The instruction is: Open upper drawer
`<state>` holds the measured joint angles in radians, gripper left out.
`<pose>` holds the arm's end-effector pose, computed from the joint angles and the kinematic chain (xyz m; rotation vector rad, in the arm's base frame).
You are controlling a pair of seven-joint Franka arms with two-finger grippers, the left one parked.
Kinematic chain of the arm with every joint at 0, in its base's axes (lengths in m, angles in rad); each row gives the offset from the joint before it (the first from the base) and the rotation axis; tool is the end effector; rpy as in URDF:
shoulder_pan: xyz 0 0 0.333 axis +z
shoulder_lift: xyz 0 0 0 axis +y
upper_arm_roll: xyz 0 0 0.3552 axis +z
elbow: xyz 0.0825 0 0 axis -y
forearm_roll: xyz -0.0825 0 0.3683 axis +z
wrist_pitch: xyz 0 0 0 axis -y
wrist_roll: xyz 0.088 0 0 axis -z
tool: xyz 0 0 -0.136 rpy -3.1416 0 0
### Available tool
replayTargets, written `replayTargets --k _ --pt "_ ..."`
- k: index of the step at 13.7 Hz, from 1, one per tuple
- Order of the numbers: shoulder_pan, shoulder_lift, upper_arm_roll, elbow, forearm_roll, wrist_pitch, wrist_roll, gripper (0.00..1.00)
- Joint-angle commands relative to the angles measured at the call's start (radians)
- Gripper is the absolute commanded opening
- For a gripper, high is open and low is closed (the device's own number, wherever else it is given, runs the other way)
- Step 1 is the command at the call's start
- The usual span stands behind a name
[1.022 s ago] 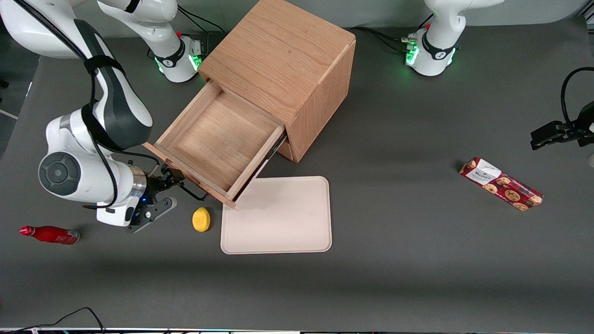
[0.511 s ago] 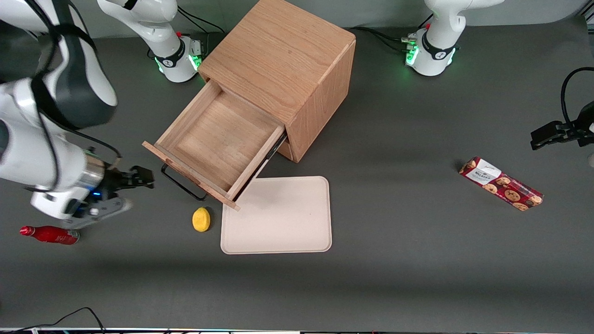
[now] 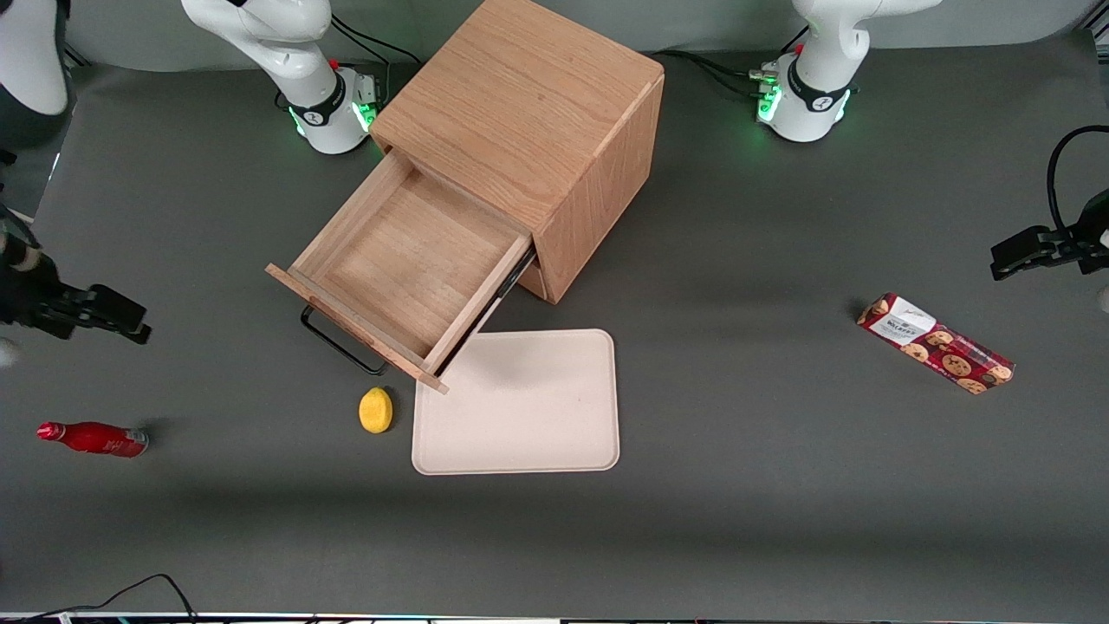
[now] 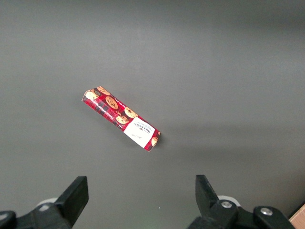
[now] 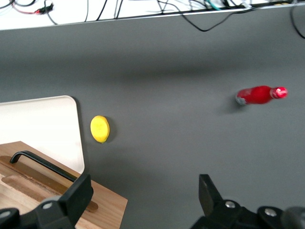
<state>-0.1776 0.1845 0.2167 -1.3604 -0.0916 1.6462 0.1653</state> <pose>0.6128 -0.0020 0.6351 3.0890 -0.2007 0.1707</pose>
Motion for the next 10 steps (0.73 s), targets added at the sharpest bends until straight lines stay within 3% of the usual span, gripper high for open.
replayTargets --k 1,6,10 --pt "0.03 -0.033 -0.052 -0.006 0.015 -0.061 0.037 1.0" --pt "0.03 -0.04 -0.091 -0.008 0.075 -0.118 0.003 1.0" --pt "0.03 -0.054 -0.092 -0.008 0.075 -0.154 -0.017 1.0"
